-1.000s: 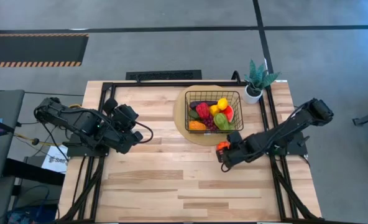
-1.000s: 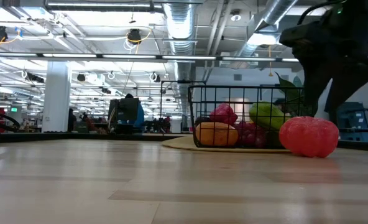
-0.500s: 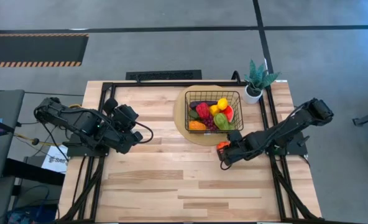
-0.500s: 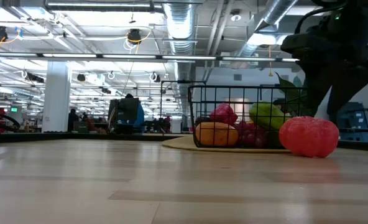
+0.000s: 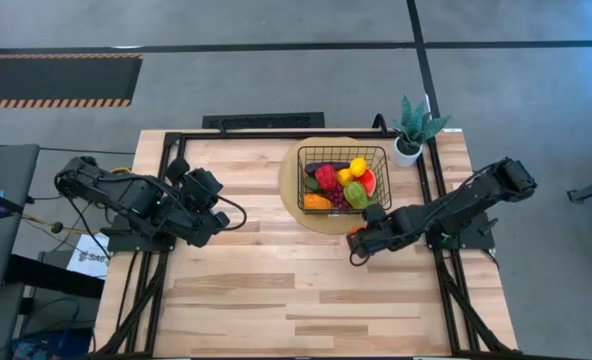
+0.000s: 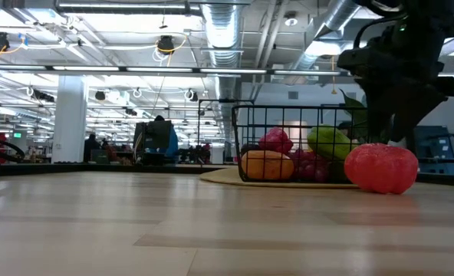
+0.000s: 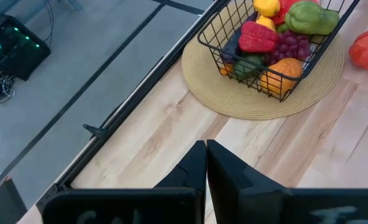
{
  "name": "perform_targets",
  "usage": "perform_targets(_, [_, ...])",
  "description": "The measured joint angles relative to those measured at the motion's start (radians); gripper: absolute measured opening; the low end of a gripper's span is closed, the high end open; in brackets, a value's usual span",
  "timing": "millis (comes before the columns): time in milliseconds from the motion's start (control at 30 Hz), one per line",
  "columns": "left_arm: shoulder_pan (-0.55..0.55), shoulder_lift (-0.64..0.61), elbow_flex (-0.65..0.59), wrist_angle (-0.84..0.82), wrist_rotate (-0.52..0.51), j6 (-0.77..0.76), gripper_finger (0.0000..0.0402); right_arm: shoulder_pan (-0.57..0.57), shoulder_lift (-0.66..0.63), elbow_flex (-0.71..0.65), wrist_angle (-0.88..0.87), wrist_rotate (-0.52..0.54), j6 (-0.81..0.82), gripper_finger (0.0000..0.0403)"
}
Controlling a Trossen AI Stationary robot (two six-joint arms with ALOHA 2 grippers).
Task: Build produce basket
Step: Put the orange pumpkin into the wire basket
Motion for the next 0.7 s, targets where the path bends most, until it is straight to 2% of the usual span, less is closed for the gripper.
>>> perform_targets(233, [0.000,0.000,0.000,0.000,0.000,0.000,0.0000,-0.005,-0.005,-0.093,0.172,0.000,0.010,0.0218])
perform_targets(600, [0.000,0.000,0.000,0.000,0.000,-0.001,0.0000,-0.019,0.011,-0.098,0.180,0.007,-0.036,0.0218])
perform_targets(700, [0.000,0.000,0.000,0.000,0.000,-0.007,0.0000,-0.018,0.017,-0.098,0.180,0.006,-0.049,0.0202])
